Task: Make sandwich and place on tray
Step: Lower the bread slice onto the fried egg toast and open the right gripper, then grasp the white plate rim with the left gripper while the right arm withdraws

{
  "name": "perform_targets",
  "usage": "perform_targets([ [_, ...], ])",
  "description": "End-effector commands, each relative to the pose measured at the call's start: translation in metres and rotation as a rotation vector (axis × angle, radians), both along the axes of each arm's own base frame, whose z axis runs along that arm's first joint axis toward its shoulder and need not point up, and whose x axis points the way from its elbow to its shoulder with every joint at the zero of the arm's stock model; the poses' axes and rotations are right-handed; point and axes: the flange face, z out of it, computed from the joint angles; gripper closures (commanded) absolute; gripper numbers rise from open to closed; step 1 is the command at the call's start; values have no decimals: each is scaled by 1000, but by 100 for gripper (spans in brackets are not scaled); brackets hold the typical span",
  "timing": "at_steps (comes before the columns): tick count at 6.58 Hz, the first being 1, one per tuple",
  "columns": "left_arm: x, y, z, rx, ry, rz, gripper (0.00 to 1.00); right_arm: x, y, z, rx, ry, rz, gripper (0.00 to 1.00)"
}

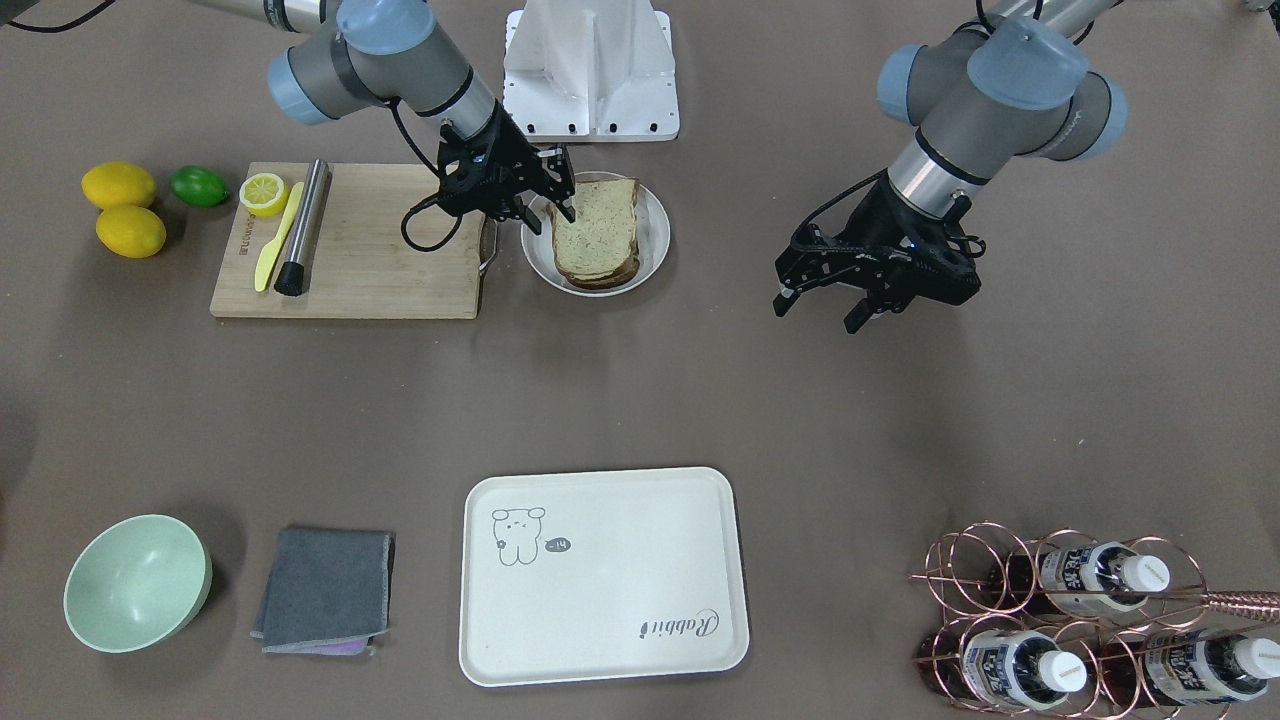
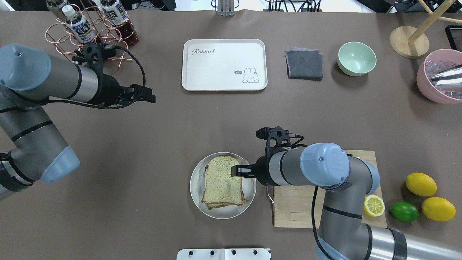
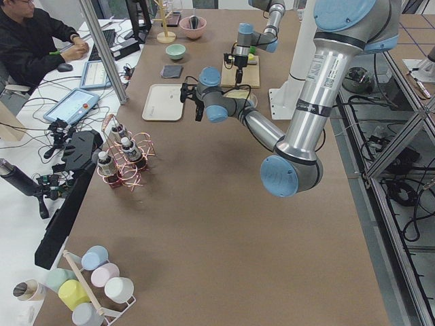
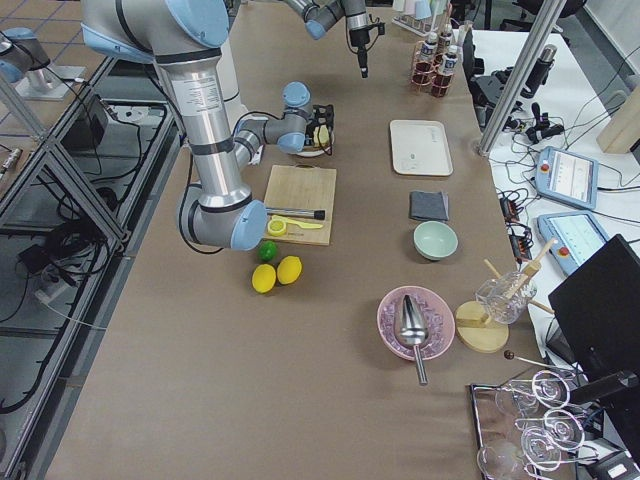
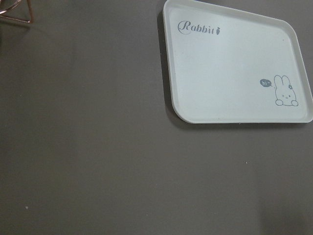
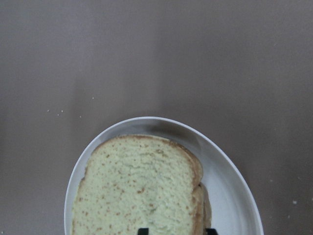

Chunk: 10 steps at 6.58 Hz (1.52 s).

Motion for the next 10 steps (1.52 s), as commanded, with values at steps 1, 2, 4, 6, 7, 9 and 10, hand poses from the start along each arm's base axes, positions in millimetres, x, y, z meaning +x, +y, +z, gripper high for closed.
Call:
perform_targets([
  [1,4,2,-5,-1,9,4,2,37,-41,1,-25,-3,35,1],
  [2,8,3,-18,7,26,7,2,73,-79,2,-75,-4,19,1],
  [4,46,29,-40,-83,82,16,2,146,-134,31,-153,14,36,1],
  [6,92,77,-50,-73,91,-8,2,202,-166,76,-111,69,64,1],
  [7,106,97,-50,-64,107,17,3,224,-179,90,-124,85,98,1],
  [9,154,155,-45,-58,101,12,39,239,-194,105,-133,104,122,1],
  [10,174,181,-40,-46,87,20,54,241,-197,115,-133,117,124,1],
])
